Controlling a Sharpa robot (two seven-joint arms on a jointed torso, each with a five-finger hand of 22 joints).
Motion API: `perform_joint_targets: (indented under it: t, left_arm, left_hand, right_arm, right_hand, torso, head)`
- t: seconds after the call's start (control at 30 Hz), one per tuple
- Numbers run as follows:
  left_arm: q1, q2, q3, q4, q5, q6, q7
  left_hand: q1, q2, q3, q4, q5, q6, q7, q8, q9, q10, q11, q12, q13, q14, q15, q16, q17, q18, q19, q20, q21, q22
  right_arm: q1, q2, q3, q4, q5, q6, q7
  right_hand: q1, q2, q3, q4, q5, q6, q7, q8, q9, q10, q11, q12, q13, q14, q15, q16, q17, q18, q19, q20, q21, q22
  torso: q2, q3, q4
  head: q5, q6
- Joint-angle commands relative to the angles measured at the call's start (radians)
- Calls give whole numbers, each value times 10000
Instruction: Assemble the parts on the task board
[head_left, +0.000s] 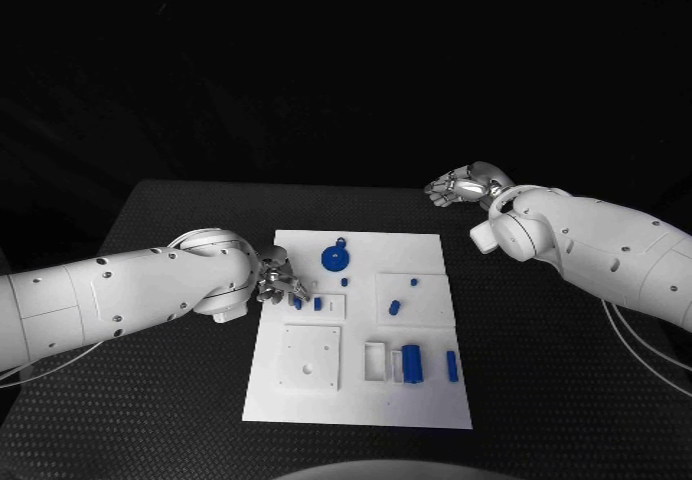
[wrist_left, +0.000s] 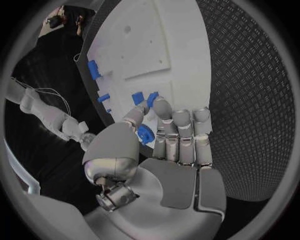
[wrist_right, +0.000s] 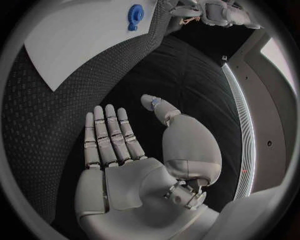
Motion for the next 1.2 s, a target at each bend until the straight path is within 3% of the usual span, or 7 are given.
perform_joint_targets:
  t: [0.03,0.5,0.73,0.83,0.93,1.03,1.2]
  left_arm:
    - [-3,17,5,11,-98,124,16]
    - [-4,-14,5,-10,-318,313,-88]
    - [-4,-11,5,-22,-360,351,-111]
    - [-4,-7,5,-32,-358,286,-100]
    - [-4,-5,6,-54,-325,179,-113]
    - [-4,-33,6,-59,-204,-94,-144]
    - [-4,-160,10,-37,222,-681,-30]
  left_hand:
    - [-40,-172,-1,138,-330,87,5,-35,30,2,63,-15,25,-28,-43,58,-6,71,102,-1078,-25,128]
    - [-149,-546,40,380,-820,201,-50,20,138,57,45,30,84,1,-80,117,18,92,140,-1117,-10,153]
    - [-262,-804,70,708,-1649,181,-55,-17,207,42,37,20,117,-22,-102,127,18,107,123,-1142,-34,156]
    - [-410,-998,54,1014,-2118,183,-61,-39,235,39,32,11,131,-29,-112,130,16,118,114,-1154,-57,152]
    - [-715,-1257,-10,1371,-2177,176,-59,-50,258,36,30,5,141,-39,-115,135,18,124,105,-1157,-77,143]
    - [-1054,-1582,199,2121,-2177,163,-82,-50,310,33,9,6,167,-59,-130,159,34,176,76,-1189,-99,143]
    - [-922,-2115,616,3291,-2174,101,-70,-52,429,5,11,24,238,-105,-164,206,62,226,49,-1207,-4,188]
  right_arm:
    - [-3,-6,3,20,12,123,72]
    - [-3,-8,2,23,12,120,76]
    - [-3,-12,2,21,12,115,76]
    - [-3,-6,2,25,12,117,77]
    - [-3,-5,2,17,12,118,77]
    - [-5,-5,2,10,12,112,80]
    - [-16,-8,2,12,12,110,83]
  right_hand:
    - [-71,37,-83,6,57,-76,87,34,-17,-22,26,-14,-17,-70,28,50,-14,-140,-63,28,-60,16]
    - [-81,33,-90,13,60,-79,88,34,-19,-24,27,-14,-17,-73,30,55,-18,-140,-63,31,-66,20]
    - [-84,32,-92,16,61,-81,89,34,-20,-25,27,-13,-17,-74,31,57,-20,-139,-62,31,-69,22]
    - [-86,31,-94,17,61,-81,89,34,-21,-25,27,-13,-17,-75,31,58,-21,-139,-62,32,-70,23]
    - [-87,30,-95,19,61,-82,90,34,-21,-26,27,-13,-17,-76,32,59,-22,-138,-62,32,-72,24]
    - [-90,30,-97,21,61,-82,90,35,-21,-25,27,-13,-17,-76,32,60,-23,-138,-62,33,-73,25]
    - [-95,30,-99,25,61,-82,90,35,-22,-26,28,-13,-17,-76,33,61,-24,-138,-62,34,-74,26]
  torso:
    - [-5,-9,5]
    - [-2,-9,5]
    - [-7,-11,10]
    - [-7,-7,13]
    - [-6,-4,10]
    - [-9,-5,6]
    - [-5,-4,-1]
  head:
    - [-1,-2]
    - [-11,-16]
    - [-19,-29]
    - [-17,-30]
    - [-18,-26]
    - [-15,-21]
    - [-15,-19]
